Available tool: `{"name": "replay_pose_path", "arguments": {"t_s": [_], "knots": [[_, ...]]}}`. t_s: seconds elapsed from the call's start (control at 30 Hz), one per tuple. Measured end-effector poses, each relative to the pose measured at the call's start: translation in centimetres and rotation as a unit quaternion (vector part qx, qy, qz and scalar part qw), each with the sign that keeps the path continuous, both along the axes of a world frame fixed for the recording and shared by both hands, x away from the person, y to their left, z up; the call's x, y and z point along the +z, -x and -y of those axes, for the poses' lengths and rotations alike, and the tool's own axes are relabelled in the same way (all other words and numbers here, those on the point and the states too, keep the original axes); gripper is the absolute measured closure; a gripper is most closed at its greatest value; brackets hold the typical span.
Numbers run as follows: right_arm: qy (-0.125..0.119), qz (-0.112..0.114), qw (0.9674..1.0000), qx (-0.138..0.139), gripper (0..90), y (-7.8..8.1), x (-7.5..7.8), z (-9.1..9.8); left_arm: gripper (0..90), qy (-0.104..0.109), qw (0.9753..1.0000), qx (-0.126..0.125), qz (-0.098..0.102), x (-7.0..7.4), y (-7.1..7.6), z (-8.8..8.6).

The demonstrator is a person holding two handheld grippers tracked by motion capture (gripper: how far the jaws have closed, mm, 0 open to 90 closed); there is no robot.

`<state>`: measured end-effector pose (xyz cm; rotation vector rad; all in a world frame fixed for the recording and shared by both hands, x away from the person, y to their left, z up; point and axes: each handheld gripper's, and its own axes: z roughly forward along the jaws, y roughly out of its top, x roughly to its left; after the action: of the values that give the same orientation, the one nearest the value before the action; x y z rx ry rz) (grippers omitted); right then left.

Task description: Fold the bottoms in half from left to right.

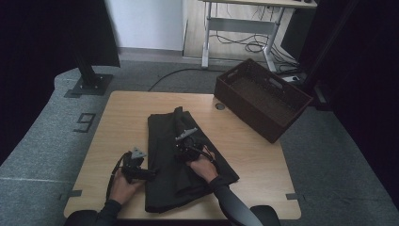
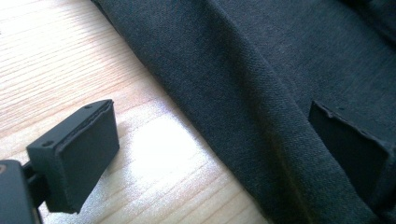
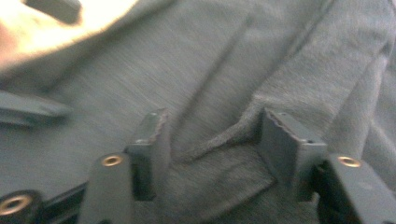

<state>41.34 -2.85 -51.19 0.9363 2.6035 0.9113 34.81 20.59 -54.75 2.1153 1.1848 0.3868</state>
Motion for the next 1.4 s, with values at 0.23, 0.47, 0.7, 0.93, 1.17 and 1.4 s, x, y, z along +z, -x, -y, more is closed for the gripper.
{"name": "replay_pose_path", "arguments": {"t_s": [0.23,0.47,0.7,0.93,1.17,1.4], "knots": [[-0.012,-0.011,0.9997,-0.018,84.9,-0.3,-0.7,0.9,3.3,0.000,1.0000,0.001,0.000,0.0,0.0,0.0],[-0.032,0.005,0.9993,-0.017,87.4,0.0,1.5,2.1,3.3,-0.001,1.0000,0.001,0.001,0.0,0.0,0.0],[-0.041,0.025,0.9978,-0.046,87.3,-0.4,5.2,6.7,3.3,0.000,1.0000,0.001,0.001,0.0,0.0,0.0],[-0.021,0.000,0.9955,-0.093,71.3,-2.5,4.3,11.5,3.2,0.001,1.0000,0.001,0.001,0.0,0.0,0.1],[-0.043,-0.006,0.9957,-0.082,54.7,-1.5,4.8,12.8,11.1,0.011,0.9999,-0.006,-0.005,0.4,0.1,0.1],[-0.026,-0.028,0.9974,-0.062,53.8,-0.6,1.3,12.4,37.4,0.011,0.9999,-0.009,-0.007,1.3,0.9,1.1]]}}
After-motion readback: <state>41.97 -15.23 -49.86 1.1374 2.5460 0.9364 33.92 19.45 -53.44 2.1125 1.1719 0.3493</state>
